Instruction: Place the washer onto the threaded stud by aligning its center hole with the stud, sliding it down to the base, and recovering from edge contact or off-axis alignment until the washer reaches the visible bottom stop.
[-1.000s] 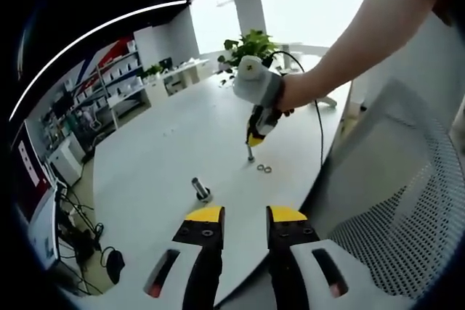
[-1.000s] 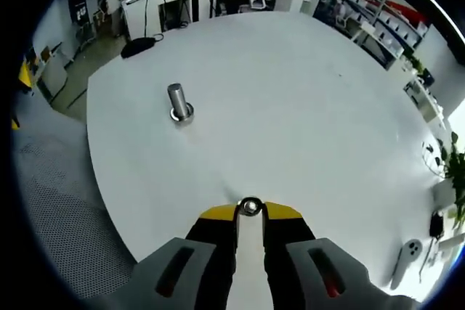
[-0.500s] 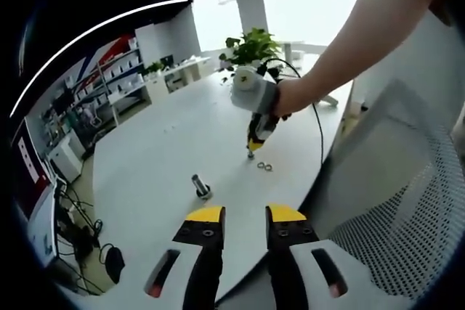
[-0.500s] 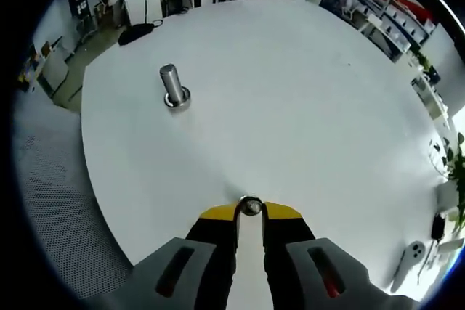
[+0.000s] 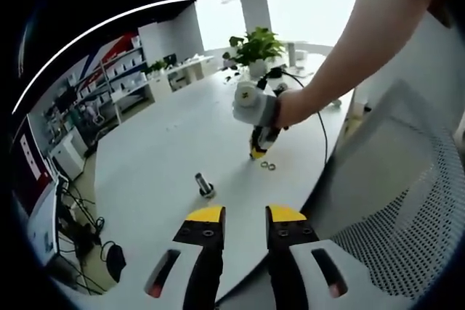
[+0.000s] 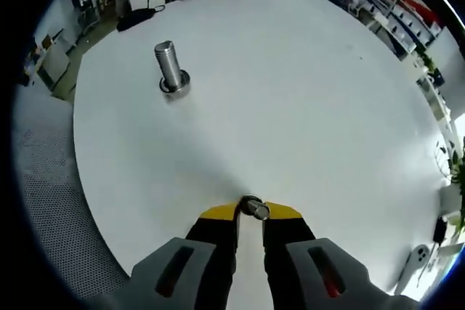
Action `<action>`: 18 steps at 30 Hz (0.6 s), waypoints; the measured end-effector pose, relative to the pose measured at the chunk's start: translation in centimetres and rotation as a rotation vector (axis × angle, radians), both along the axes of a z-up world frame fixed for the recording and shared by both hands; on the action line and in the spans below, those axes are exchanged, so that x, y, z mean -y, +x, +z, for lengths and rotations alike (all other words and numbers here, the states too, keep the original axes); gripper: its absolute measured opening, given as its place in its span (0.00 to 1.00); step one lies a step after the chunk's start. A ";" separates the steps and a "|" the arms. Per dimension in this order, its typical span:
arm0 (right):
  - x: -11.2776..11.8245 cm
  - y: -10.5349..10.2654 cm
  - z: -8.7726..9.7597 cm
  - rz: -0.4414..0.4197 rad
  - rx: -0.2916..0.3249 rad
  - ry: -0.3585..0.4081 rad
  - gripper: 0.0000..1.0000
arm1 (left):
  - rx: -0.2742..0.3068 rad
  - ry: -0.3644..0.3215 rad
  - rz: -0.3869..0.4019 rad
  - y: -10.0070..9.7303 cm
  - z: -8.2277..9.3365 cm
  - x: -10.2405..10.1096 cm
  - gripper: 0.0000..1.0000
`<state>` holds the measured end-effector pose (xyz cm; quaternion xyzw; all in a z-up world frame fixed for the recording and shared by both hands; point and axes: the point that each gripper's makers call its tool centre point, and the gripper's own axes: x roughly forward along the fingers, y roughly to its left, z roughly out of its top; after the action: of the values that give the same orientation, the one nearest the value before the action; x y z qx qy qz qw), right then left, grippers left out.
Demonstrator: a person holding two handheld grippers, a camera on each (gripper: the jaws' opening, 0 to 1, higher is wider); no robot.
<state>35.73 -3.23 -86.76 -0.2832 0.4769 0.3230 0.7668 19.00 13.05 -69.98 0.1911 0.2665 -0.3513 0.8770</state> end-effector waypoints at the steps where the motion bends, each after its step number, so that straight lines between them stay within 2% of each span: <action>1: 0.0 0.0 0.0 0.005 -0.001 -0.003 0.14 | -0.001 0.001 -0.005 0.0 0.0 0.1 0.20; 18: 0.4 -0.5 0.4 -0.013 -0.021 0.005 0.16 | 0.002 0.007 -0.003 0.1 -0.1 0.0 0.20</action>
<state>35.19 -3.62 -86.39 -0.2749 0.4859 0.3222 0.7645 19.08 13.06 -70.03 0.1948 0.2666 -0.3513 0.8761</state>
